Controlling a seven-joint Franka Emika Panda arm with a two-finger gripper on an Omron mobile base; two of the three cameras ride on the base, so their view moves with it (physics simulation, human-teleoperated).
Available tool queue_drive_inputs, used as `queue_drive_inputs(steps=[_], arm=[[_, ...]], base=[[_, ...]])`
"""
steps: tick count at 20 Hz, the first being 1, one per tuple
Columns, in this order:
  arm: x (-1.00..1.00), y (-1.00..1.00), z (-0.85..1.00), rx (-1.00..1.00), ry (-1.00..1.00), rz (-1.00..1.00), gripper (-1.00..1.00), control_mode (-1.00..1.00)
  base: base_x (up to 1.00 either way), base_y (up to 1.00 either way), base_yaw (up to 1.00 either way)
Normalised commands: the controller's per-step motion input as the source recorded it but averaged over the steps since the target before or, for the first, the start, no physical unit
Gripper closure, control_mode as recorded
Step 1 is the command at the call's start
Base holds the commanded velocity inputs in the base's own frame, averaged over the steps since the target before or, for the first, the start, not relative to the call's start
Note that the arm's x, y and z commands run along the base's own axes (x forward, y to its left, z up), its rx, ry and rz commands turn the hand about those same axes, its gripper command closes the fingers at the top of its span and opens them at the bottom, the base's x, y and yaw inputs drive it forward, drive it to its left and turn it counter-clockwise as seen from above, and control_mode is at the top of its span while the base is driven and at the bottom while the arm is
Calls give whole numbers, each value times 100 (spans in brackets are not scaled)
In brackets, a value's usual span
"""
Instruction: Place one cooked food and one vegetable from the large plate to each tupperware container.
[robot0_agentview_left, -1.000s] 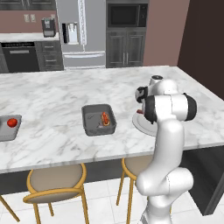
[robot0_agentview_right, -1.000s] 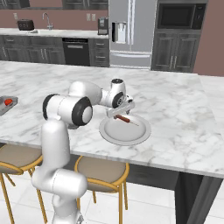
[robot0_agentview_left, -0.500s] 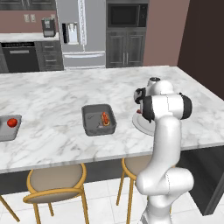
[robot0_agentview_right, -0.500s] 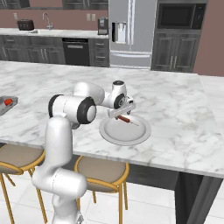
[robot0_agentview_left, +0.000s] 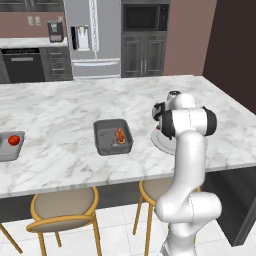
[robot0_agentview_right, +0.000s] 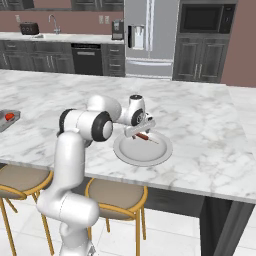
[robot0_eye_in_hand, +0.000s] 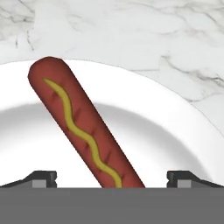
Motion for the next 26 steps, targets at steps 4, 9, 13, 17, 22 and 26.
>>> queue_drive_inputs(steps=[4,9,13,17,22,26], arm=[[0,0,-6,0,4,0,-100,-100],[0,0,-5,0,2,2,-100,-100],[0,0,-7,0,1,6,-100,-100],[9,-2,-8,2,13,8,-100,-100],[0,0,-3,0,4,6,-100,-100],[0,0,-3,0,3,5,100,-100]], base=[[0,0,0],[0,0,0],[0,0,0],[0,0,0],[0,0,0],[0,0,0]])
